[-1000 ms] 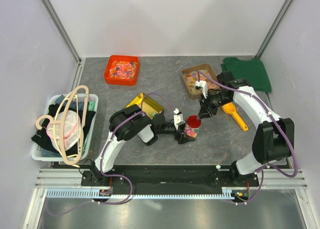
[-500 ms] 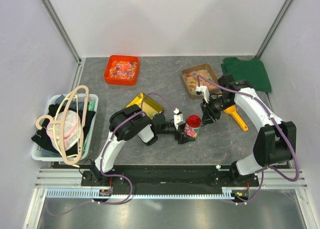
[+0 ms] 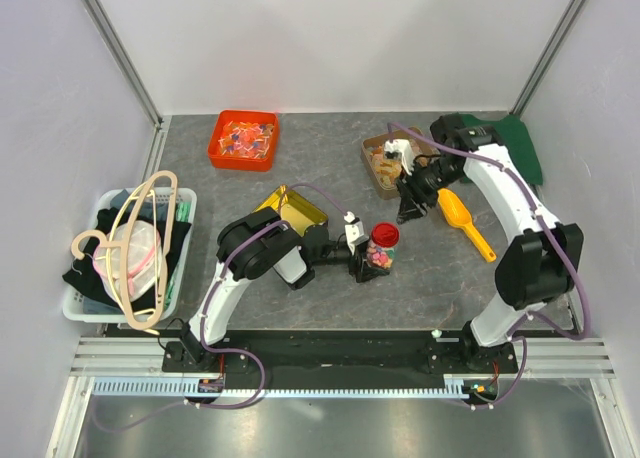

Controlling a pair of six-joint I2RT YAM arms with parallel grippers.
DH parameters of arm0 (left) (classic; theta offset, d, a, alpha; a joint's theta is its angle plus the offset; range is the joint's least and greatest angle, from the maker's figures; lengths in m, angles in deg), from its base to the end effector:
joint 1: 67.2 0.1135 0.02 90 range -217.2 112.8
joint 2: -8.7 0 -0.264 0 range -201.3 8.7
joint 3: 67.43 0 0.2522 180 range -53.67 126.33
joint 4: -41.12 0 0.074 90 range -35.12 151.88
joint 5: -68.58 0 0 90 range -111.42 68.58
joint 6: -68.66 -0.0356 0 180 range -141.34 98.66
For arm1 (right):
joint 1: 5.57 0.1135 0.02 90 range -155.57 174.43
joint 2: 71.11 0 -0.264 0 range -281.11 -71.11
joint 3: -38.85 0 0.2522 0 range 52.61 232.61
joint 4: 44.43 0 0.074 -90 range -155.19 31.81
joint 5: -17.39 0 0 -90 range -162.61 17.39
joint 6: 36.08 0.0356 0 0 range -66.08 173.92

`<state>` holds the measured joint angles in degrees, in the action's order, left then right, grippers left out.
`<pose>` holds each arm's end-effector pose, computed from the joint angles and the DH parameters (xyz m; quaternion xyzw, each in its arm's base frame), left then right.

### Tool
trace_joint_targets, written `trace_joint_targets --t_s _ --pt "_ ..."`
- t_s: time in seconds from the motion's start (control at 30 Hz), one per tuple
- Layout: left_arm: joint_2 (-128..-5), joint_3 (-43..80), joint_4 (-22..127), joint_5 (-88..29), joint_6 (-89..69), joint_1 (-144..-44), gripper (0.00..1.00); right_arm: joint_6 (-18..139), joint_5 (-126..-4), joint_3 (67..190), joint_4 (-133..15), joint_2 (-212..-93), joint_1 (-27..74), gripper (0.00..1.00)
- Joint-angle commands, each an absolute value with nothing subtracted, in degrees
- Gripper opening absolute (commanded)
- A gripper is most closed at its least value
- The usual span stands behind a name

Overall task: Pack the candies
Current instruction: Screw the bottle lid onto the packing bottle.

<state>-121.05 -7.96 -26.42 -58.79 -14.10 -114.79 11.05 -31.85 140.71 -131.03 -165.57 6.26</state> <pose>0.2377 -0.2923 0.0742 0.4440 0.5674 -0.5068 0.4735 0.2982 0.0862 0.3100 -0.4579 0.8139 0.3105 0.1778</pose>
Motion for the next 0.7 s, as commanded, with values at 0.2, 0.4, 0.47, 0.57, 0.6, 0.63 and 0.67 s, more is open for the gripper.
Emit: trace_joint_targets --t_s 0.2,0.4,0.47,0.57,0.6,0.63,0.67 --pt "-122.79 -7.79 -40.57 -57.19 -12.46 -114.48 0.02 8.58 -25.94 149.99 -131.13 -176.13 10.07 0.53" --pt "-122.78 -7.7 -40.57 -57.37 -12.46 -114.48 0.02 6.9 -24.27 150.53 -132.1 -179.21 12.09 0.53" --pt "-122.79 -7.61 -40.48 -57.28 -12.38 -114.48 0.02 6.73 -24.09 149.91 -132.02 -179.65 12.18 0.52" --pt "-122.87 -7.7 -40.48 -57.28 -12.38 -114.48 0.02 6.02 -23.74 148.51 -132.11 -179.74 12.27 0.48" --pt "-122.87 -7.61 -40.48 -57.28 -12.38 -114.48 0.02 5.93 -23.74 148.07 -132.11 -179.66 12.36 0.47" --pt "-122.79 -7.7 -40.48 -57.28 -12.38 -114.48 0.02 5.58 -23.74 147.63 -132.19 -179.66 12.36 0.44" --pt "-122.78 -7.61 -40.57 -57.28 -12.38 -114.48 0.02 5.41 -23.74 146.84 -132.19 -179.48 12.36 0.42"
